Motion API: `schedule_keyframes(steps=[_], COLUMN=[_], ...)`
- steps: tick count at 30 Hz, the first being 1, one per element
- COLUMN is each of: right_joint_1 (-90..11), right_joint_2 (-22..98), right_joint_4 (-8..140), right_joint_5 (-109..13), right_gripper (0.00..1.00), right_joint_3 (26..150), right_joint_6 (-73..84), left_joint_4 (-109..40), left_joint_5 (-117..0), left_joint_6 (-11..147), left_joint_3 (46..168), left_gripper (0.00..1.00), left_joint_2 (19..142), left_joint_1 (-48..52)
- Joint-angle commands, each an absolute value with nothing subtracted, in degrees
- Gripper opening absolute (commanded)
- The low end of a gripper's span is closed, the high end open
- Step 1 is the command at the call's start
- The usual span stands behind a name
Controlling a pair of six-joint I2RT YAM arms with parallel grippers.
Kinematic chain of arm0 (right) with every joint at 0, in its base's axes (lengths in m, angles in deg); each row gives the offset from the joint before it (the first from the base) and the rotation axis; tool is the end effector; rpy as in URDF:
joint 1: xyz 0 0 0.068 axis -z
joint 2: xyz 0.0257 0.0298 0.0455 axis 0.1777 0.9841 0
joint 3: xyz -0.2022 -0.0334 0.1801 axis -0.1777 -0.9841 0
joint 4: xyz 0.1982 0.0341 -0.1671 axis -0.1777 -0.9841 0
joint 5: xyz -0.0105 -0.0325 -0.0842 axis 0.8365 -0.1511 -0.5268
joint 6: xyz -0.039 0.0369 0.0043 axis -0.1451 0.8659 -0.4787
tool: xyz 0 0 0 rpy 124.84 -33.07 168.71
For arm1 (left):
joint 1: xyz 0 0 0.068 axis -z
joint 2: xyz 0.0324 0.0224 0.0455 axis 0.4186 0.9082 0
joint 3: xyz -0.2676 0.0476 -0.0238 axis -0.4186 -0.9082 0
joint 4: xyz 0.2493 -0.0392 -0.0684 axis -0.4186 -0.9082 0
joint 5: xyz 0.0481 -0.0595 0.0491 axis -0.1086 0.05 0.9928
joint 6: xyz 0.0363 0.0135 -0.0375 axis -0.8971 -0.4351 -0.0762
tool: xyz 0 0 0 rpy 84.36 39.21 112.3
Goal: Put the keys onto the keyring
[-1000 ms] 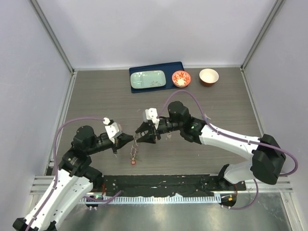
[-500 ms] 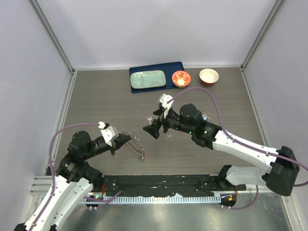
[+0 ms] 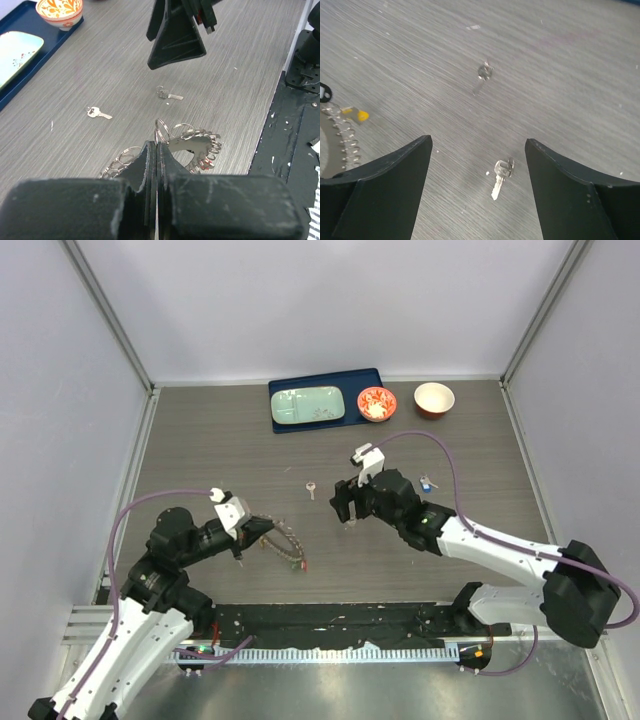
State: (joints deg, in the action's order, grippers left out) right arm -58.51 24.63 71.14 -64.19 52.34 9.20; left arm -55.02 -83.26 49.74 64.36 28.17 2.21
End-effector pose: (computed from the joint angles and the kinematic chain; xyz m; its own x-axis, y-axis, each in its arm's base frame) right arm 0.1803 0.1944 0.2551 -0.3758 -0.1439 -0.9155 -0.5882 0.8004 0.1156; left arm 0.0938 -0.0693 0.2833 -0.0913 0.1485 -0.9847 0.8688 0.4952 -0.0058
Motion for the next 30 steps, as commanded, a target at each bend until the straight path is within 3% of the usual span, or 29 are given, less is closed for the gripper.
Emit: schedule_keyframes(steps=[1, 15, 30], right_joint_1=[-55.52, -51.20, -48.03], right_joint_2=[27.57, 37.94, 41.81], right_joint_4=[71.82, 79.73, 74.46], right_joint_5=[-66.18, -59.15, -53.45], right_gripper=[0.79, 0.41, 0.33], right_joint_3=[50.83, 45.11, 50.21], right_joint_6=[15.22, 24.89, 22.52], left_joint_4=[-50.16, -50.34, -50.25], left_joint_5=[-81.19, -79.95, -79.95], left_joint_6=[50.24, 50.15, 50.07], left_joint_3=[65.69, 65.51, 65.51], left_gripper=[0.00, 0.00, 0.00], left_joint_2=[28.02, 28.02, 28.28], left_joint_1=[1.97, 1.97, 1.97])
